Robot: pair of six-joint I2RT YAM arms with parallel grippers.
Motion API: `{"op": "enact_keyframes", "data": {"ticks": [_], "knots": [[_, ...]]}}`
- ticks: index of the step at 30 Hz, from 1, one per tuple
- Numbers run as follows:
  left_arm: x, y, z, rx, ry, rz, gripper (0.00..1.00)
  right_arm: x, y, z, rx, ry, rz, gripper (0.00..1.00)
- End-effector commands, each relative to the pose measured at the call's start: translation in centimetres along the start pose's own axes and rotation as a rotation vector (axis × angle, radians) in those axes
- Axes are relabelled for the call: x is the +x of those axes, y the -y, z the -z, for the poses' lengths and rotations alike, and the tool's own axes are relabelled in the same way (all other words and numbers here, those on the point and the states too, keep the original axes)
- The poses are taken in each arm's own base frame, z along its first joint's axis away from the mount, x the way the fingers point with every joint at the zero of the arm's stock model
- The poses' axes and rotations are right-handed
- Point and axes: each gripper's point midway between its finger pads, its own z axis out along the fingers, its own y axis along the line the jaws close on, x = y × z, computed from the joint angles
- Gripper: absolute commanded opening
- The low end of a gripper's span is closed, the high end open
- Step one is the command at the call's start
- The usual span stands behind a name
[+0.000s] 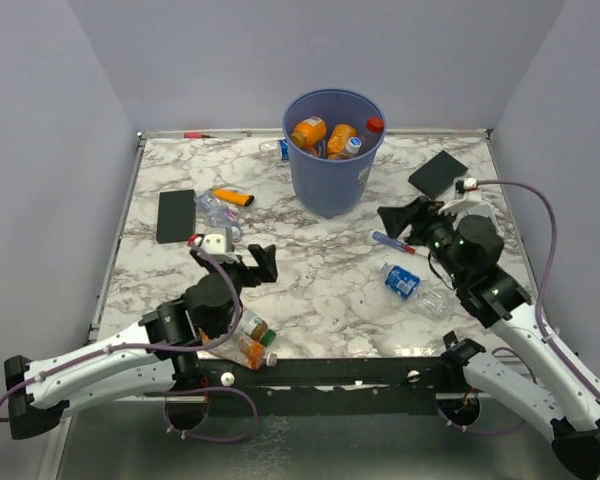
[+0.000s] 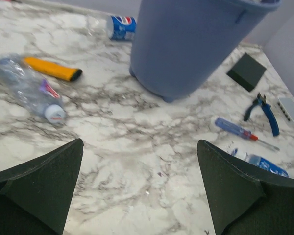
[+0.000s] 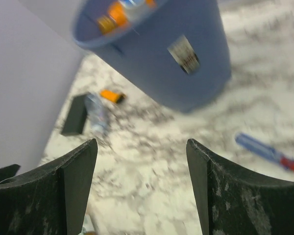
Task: Put the plastic bottles in the bin
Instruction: Place the plastic bottle in the trash bin, then pick up the plastic bottle at the center of the board.
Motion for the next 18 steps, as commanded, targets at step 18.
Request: {"op": "enact_keyframes", "data": {"ticks": [18], "knots": [[11.4, 6.8, 0.1, 0.185, -0.389, 0.191, 0.99, 18.6, 15.2, 6.6, 0.723, -0.742, 0.092, 0.88]]}}
